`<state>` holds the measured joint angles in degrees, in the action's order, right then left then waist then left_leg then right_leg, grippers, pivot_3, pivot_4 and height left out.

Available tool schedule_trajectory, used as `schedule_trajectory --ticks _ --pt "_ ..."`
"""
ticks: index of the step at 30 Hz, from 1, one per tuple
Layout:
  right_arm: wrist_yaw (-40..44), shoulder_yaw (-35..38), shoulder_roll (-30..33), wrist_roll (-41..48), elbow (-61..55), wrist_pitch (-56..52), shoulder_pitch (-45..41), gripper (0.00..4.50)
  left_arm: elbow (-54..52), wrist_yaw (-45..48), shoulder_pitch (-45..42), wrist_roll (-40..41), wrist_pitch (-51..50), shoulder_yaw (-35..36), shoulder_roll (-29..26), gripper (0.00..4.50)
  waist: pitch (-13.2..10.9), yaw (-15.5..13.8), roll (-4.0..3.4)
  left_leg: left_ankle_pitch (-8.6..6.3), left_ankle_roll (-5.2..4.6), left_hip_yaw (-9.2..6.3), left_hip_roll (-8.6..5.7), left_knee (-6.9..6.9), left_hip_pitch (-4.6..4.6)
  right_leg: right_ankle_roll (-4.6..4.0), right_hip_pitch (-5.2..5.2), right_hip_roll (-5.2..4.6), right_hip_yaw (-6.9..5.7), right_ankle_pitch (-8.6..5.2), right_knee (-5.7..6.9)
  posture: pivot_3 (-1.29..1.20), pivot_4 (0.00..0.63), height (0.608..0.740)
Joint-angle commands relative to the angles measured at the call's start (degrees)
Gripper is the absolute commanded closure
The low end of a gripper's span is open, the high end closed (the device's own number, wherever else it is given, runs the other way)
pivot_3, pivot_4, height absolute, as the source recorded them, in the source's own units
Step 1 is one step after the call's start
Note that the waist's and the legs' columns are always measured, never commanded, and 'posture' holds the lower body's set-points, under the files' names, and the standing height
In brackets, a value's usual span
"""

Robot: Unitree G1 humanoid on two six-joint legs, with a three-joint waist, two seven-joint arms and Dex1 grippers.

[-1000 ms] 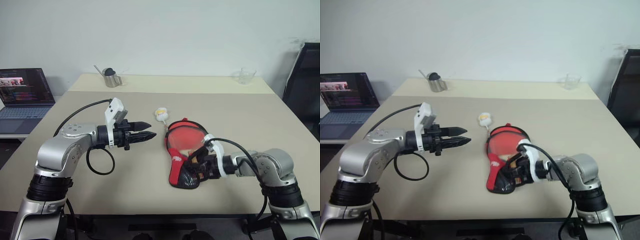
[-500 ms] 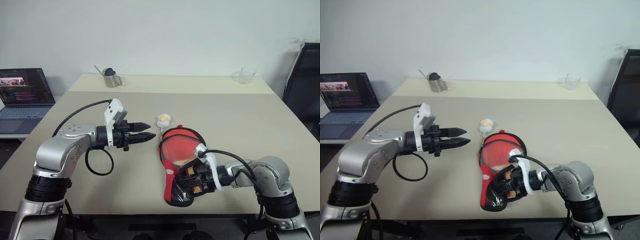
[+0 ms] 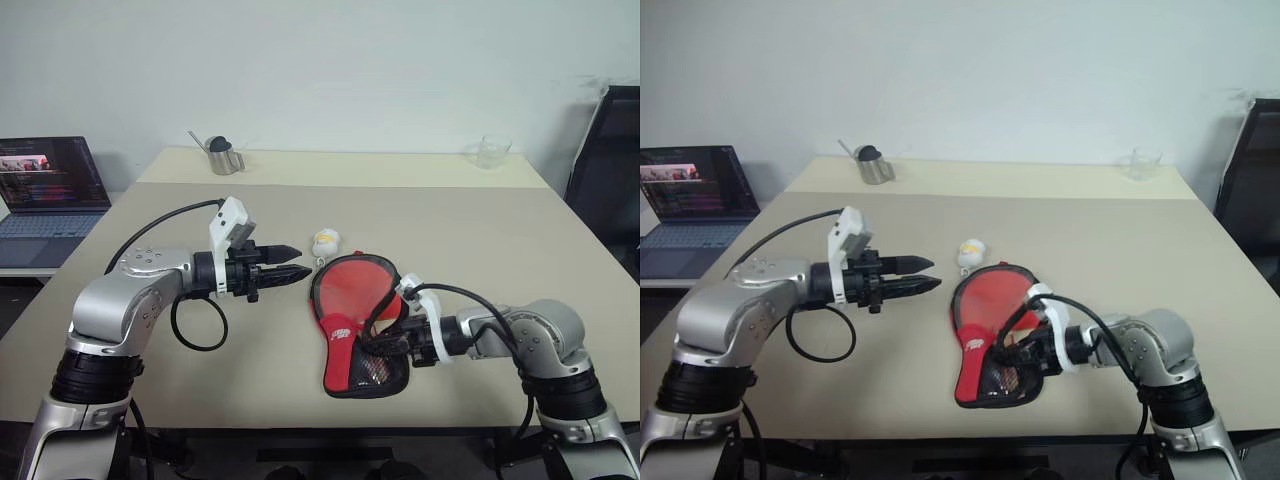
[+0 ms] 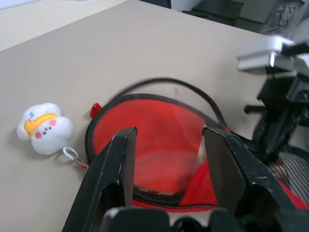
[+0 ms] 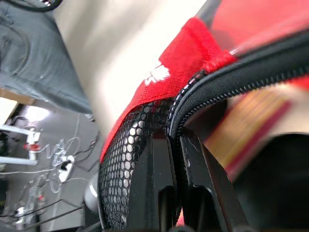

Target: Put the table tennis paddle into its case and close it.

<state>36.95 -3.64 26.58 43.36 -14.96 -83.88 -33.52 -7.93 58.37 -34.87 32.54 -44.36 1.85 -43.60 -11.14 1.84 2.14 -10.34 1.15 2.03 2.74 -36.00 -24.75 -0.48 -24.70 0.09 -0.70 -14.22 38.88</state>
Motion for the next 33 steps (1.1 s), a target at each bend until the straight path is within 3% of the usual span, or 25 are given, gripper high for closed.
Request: schedule_trajectory --ticks 1,9,12,21,27,33 --pt "1.85 0.29 1.63 0.52 -0.6 2.5 -2.49 4.47 -0.82 0.39 -1.4 -0.18 1.31 0.37 -0.46 2.14 0.0 0.03 0.0 0.0 0.0 0.01 0.0 0.0 0.0 0.0 0.0 0.0 0.01 0.0 0.0 0.0 0.15 0.74" --pt "3.89 -4.52 7.61 -3.99 0.52 9.32 -0.88 4.47 0.0 0.51 -2.05 -0.8 2.06 -0.39 -0.08 2.14 0.0 -0.06 0.0 0.0 0.0 0.03 -0.03 -0.02 0.0 0.0 0.0 0.0 0.01 0.0 0.0 0.0 0.15 0.74" --pt "4.55 -4.87 8.07 -4.08 0.25 10.25 0.18 3.77 0.19 0.68 -2.12 -1.08 2.27 -0.6 0.01 2.14 0.0 -0.05 0.0 0.0 0.0 0.0 -0.02 -0.01 0.0 0.0 0.0 0.0 0.01 0.0 -0.01 0.0 0.15 0.74" --pt "5.73 -2.11 11.93 -3.53 0.16 9.93 0.42 0.62 0.37 1.02 -2.15 -1.35 2.42 -0.96 -0.09 2.14 0.0 -0.16 0.01 0.0 0.0 0.01 -0.03 -0.04 -0.01 0.01 0.01 0.0 0.0 0.0 0.01 0.0 0.15 0.74" --pt "5.38 -0.04 14.93 -3.23 0.97 8.29 0.93 0.62 0.68 1.03 -2.17 -1.6 2.75 -1.31 0.41 2.14 -0.01 -0.15 0.01 0.0 0.0 0.01 -0.03 -0.04 0.0 0.01 0.01 0.0 0.01 0.0 0.0 0.0 0.15 0.74" --pt "2.92 0.48 11.79 -2.02 -1.04 5.12 2.48 0.62 1.13 1.18 -2.34 -2.16 3.13 -1.53 0.77 2.14 -0.01 -0.07 0.01 0.0 0.0 0.0 -0.01 -0.03 0.0 0.01 0.01 0.0 0.02 0.0 0.01 0.0 0.15 0.74"
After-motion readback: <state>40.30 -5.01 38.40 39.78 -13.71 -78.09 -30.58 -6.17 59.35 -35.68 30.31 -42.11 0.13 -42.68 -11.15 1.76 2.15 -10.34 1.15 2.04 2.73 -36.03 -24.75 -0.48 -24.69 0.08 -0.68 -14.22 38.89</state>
